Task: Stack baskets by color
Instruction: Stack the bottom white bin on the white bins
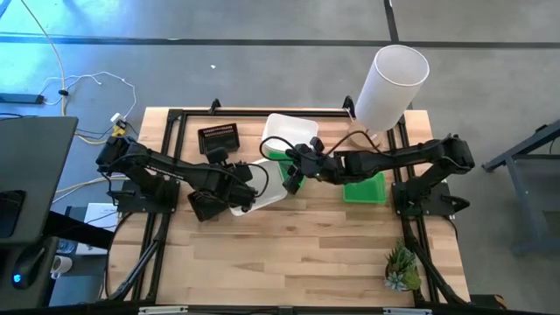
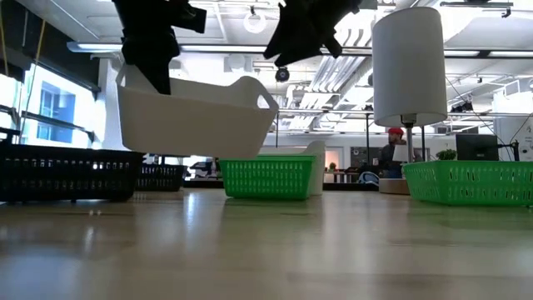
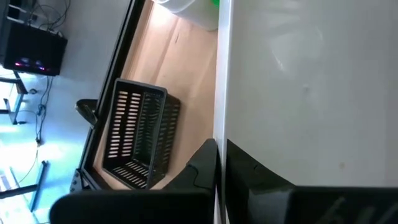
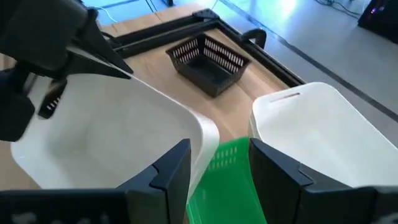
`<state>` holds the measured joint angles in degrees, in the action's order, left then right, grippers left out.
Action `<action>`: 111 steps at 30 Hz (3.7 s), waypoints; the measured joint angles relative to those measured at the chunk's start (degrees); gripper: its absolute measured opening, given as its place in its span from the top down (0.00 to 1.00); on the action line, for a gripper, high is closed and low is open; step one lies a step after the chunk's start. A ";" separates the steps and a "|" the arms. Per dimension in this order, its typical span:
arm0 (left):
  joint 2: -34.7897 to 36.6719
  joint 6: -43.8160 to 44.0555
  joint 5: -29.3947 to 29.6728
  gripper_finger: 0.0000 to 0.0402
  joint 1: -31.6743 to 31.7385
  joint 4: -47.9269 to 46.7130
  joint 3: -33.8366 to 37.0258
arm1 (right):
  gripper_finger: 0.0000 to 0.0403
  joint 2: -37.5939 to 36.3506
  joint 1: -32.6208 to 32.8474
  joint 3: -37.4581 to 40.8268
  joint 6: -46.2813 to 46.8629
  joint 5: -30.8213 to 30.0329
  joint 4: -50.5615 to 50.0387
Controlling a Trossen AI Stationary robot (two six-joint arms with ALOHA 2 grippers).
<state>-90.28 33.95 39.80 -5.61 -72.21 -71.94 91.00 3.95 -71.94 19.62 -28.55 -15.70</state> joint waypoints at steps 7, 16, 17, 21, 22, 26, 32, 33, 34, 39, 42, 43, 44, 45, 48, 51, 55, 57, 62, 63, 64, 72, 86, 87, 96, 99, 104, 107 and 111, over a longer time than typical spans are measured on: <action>0.00 1.35 -0.60 1.00 -0.51 0.09 0.02 | 0.63 1.02 -0.20 0.02 1.56 3.01 -0.23; -0.04 1.88 -0.61 1.00 -1.44 0.49 0.07 | 0.63 3.09 -0.16 0.02 5.46 5.72 -0.77; -0.02 1.93 -0.60 1.00 -1.81 0.62 0.07 | 0.63 3.38 -0.16 0.02 5.91 5.76 -0.60; -0.02 2.44 -0.53 1.00 -3.07 1.37 0.07 | 0.63 3.91 -0.18 0.01 6.90 6.59 -0.38; -0.04 2.45 -0.53 1.00 -3.29 1.71 0.07 | 0.63 4.13 -0.18 -0.02 7.35 7.07 0.03; -0.04 2.41 -0.07 1.00 -4.01 2.57 0.07 | 0.63 5.36 -0.16 0.00 8.50 8.21 -0.09; -0.02 0.97 0.56 1.00 -4.28 3.37 0.07 | 0.70 6.71 -0.16 0.02 9.02 9.63 -0.65; -0.04 0.55 0.73 1.00 -4.28 3.37 0.07 | 0.74 6.80 -0.16 0.00 9.02 9.77 -0.62; -0.03 0.06 1.10 1.00 -4.28 3.39 0.07 | 0.78 6.89 -0.16 0.01 9.04 9.77 -0.78; -0.04 -1.02 1.24 1.00 -4.07 4.14 0.07 | 0.97 6.95 -0.27 0.02 8.91 8.00 -1.01; -0.02 -1.74 2.05 0.98 -3.87 5.25 0.07 | 0.96 6.95 -0.23 0.02 9.27 7.09 -0.90; -0.02 -2.18 1.94 0.97 -3.82 5.51 0.07 | 0.97 6.95 -0.23 0.01 9.25 7.16 -0.77; -0.02 -2.83 1.61 0.96 -3.75 5.42 0.07 | 0.98 6.95 -0.23 0.02 9.13 7.13 -0.73; -0.02 -3.23 1.17 0.95 -3.57 5.44 0.07 | 0.99 6.95 -0.20 0.02 9.07 7.10 -0.64; -0.02 -3.74 -0.43 0.90 -2.94 6.27 0.07 | 0.99 6.95 -0.23 0.02 9.09 6.54 -0.71; -0.02 -3.79 -1.85 0.83 -2.38 6.63 0.07 | 1.00 6.95 -0.19 0.01 9.03 6.52 -1.11; -0.02 -5.26 -1.82 0.73 -1.75 6.58 0.07 | 1.00 6.95 -0.20 0.00 8.63 6.39 -1.30; -0.02 -6.88 -1.73 0.69 -1.68 6.76 0.07 | 1.00 6.95 -0.20 0.02 8.57 6.23 -1.61; 1.30 -8.59 0.73 0.66 -2.35 8.47 0.05 | 1.00 6.95 -0.23 0.00 6.37 4.99 -2.24; 1.63 -9.48 0.03 0.66 -2.46 9.37 0.04 | 1.00 6.95 -0.23 0.01 6.04 4.87 -2.24; 2.05 -10.49 -1.67 0.66 -2.59 10.18 0.04 | 1.00 6.95 -0.32 0.00 5.88 4.80 -2.24; 4.98 -17.78 -9.97 0.67 -3.17 16.48 0.06 | 1.00 6.91 -2.25 0.00 2.41 6.28 -0.95; 12.75 -19.67 -8.44 0.67 -4.25 16.79 0.13 | 1.00 6.78 -4.44 -0.11 -1.37 9.10 4.25; 13.08 -19.73 -8.44 0.67 -4.25 16.98 0.05 | 1.00 6.71 -4.45 -0.13 -1.59 9.07 4.56; 15.17 -21.16 -7.22 0.67 -3.44 15.84 0.02 | 1.00 4.76 -4.90 -0.09 -1.72 7.50 5.71; 15.62 -20.69 -7.92 0.67 -2.29 14.55 0.09 | 1.00 4.68 -5.15 -0.08 -1.06 5.68 3.79; 16.61 -19.55 -6.78 0.67 -0.87 15.30 0.04 | 1.00 4.69 -5.30 0.24 1.96 3.01 -2.52; 17.70 -19.62 -6.34 0.67 -0.20 15.67 0.07 | 1.00 4.70 -5.19 0.24 2.84 2.51 -3.38; 18.28 -19.62 -6.55 0.67 -0.08 15.82 0.04 | 1.00 4.28 -5.30 0.22 2.67 2.97 -1.81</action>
<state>-72.00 14.33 33.25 -5.69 -56.39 -71.90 95.28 -1.34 -71.72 22.29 -25.59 -17.50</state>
